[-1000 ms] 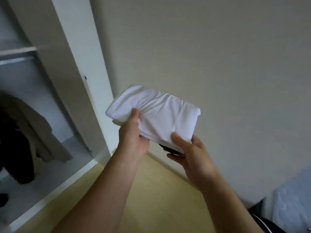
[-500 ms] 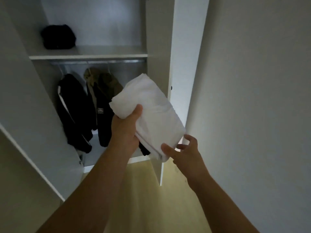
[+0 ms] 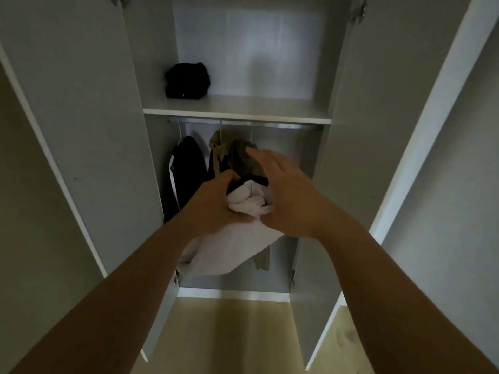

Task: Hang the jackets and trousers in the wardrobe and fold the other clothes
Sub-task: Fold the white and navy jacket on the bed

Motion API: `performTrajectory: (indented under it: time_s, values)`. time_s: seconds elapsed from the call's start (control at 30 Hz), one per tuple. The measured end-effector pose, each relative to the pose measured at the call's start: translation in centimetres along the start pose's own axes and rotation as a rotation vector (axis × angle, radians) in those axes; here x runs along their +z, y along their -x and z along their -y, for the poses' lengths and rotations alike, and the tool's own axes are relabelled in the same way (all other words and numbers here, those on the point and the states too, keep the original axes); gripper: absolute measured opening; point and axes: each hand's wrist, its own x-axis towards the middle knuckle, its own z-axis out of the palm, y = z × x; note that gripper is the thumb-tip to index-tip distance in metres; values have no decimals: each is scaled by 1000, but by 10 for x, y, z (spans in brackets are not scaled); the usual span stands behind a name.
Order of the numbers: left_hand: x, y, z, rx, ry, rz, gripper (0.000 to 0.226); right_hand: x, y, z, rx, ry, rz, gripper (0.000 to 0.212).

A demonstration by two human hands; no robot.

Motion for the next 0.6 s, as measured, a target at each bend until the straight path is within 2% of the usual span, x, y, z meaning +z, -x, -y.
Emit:
performTrajectory:
  time_s: [0.07, 0.1, 0.17, 0.27, 0.4, 0.53, 0.6]
  values:
    - [-10, -32, 22, 18, 4, 39, 47, 2, -43, -9, 5, -62, 136, 94]
    - [-16, -49, 32, 35, -19, 61, 51, 4, -62, -15, 2, -76, 156, 78]
    - [-25, -83, 49, 54, -83, 118, 64, 7, -96, -26, -1, -76, 89, 45]
    - [-32, -131, 65, 60, -78, 139, 73, 15, -143, -48, 30, -141, -55, 21]
    - [-35, -197, 77, 35, 41, 131, 88, 18, -207, -86, 121, -198, -190, 10]
    - [-46, -263, 81, 28, -88, 262, 86, 1, -262, -130, 181, -275, -398, 17]
    - [-50, -294, 81, 17, -157, 327, 96, -14, -286, -154, 190, -315, -475, 16]
